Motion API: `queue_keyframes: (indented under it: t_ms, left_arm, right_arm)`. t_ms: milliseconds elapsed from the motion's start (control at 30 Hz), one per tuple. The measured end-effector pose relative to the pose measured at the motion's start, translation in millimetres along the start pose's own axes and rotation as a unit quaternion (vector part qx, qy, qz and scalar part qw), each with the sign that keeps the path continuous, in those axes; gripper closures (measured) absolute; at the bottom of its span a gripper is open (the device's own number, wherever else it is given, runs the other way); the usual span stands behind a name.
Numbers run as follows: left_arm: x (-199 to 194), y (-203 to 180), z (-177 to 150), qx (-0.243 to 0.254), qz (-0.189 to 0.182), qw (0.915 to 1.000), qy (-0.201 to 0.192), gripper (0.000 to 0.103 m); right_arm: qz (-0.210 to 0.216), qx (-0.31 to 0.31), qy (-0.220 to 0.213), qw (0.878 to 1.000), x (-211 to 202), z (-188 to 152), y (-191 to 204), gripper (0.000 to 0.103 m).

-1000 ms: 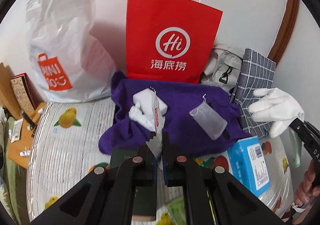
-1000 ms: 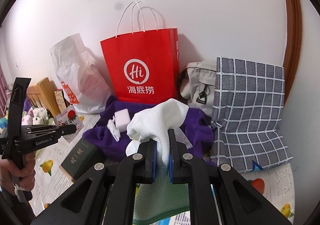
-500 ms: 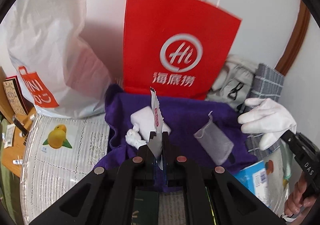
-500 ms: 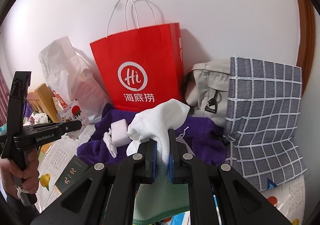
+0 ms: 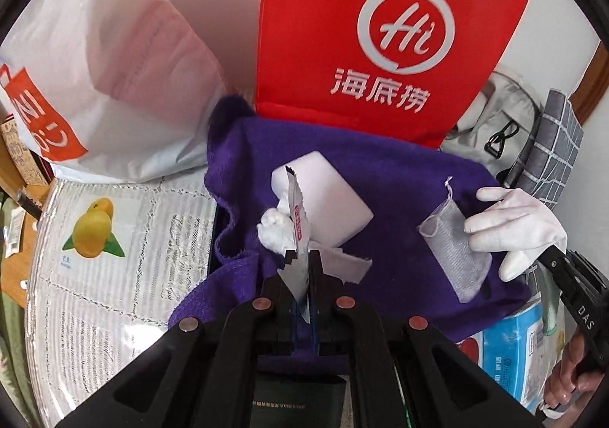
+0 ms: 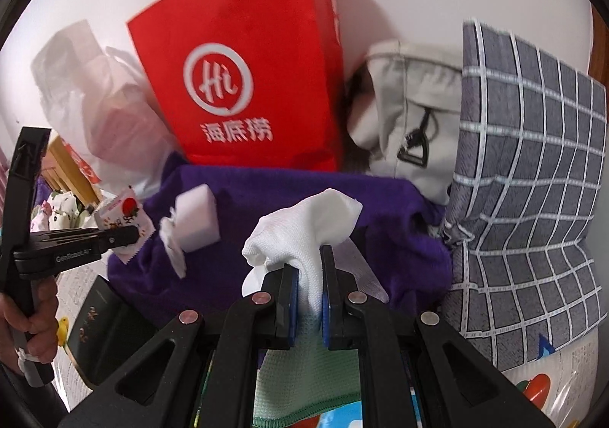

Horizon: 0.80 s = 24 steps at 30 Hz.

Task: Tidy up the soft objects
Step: 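Carry the glove with the right tool while left carries the packet to the purple towel, then lower glove and packet onto the towel and open both tools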

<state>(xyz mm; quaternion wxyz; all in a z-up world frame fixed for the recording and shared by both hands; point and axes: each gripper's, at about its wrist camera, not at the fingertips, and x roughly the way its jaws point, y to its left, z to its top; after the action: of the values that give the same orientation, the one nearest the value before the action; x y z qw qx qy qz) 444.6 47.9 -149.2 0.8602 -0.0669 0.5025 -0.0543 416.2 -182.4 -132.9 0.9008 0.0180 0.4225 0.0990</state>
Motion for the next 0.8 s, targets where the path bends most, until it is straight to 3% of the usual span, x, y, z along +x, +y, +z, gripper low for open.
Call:
queue_keyframes:
  t_ms: [433,800]
  left_arm:
    - [19.1,-7.3,-2.7,0.014,0.015,0.9996,0.018,0.098]
    - [30.2,-18.2,-2.7,0.025,0.005,0.9992,0.031,0.098]
  right_arm:
    - [0.002,-0.017,0.035,0.999,35.8,-13.5,13.1,0.092]
    - [0.012,0.032,0.035,0.999,55.2,0.6,-3.5,0.091]
